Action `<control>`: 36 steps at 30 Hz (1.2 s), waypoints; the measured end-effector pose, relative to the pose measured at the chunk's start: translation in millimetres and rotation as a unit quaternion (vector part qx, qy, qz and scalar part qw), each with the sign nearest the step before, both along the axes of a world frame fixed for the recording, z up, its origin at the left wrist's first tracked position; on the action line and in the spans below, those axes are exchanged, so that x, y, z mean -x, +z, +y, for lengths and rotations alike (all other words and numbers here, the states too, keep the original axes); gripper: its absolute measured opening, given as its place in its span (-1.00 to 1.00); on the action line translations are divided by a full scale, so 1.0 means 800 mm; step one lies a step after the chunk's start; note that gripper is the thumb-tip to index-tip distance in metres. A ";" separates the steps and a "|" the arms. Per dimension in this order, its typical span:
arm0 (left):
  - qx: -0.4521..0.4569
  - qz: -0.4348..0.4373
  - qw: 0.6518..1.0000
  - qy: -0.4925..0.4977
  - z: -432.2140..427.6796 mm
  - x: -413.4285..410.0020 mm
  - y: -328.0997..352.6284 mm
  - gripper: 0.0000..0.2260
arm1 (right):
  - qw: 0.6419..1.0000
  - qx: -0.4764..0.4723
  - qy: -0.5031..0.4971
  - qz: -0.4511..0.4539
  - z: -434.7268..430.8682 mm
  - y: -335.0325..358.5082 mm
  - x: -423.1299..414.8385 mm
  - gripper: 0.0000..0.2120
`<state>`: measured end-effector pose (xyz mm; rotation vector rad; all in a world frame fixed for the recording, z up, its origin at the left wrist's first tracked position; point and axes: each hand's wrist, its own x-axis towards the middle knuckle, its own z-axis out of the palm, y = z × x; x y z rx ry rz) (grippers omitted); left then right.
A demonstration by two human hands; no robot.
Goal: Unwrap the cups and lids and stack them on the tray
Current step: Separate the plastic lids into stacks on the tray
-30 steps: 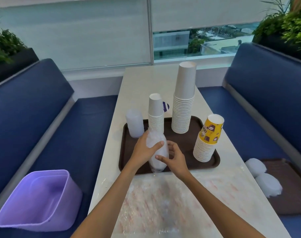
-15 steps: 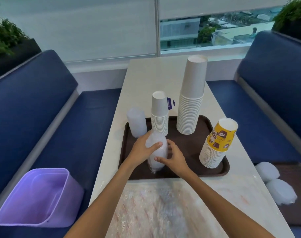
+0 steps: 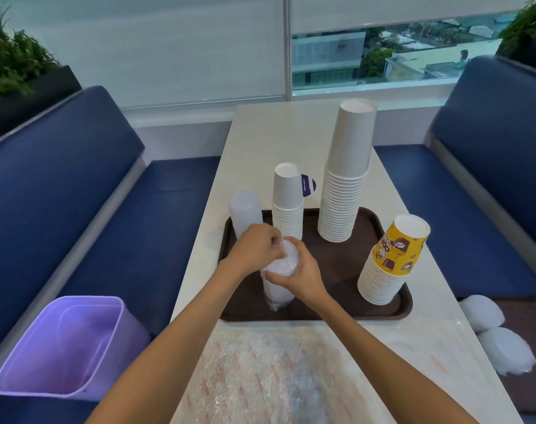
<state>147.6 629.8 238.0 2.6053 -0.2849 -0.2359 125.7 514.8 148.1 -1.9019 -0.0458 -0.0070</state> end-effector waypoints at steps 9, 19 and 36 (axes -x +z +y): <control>0.221 -0.029 0.970 0.097 0.010 -0.001 0.026 -0.85 | 0.999 0.045 0.006 0.024 -0.003 -0.003 -0.006 -0.13; 0.051 0.019 0.997 0.061 -0.007 0.000 -0.004 -0.83 | 0.999 0.023 0.005 0.026 -0.004 -0.001 -0.003 -0.17; 0.385 0.177 0.885 0.195 0.031 0.026 -0.054 -0.76 | 0.997 0.005 0.026 0.069 -0.015 -0.047 -0.003 -0.19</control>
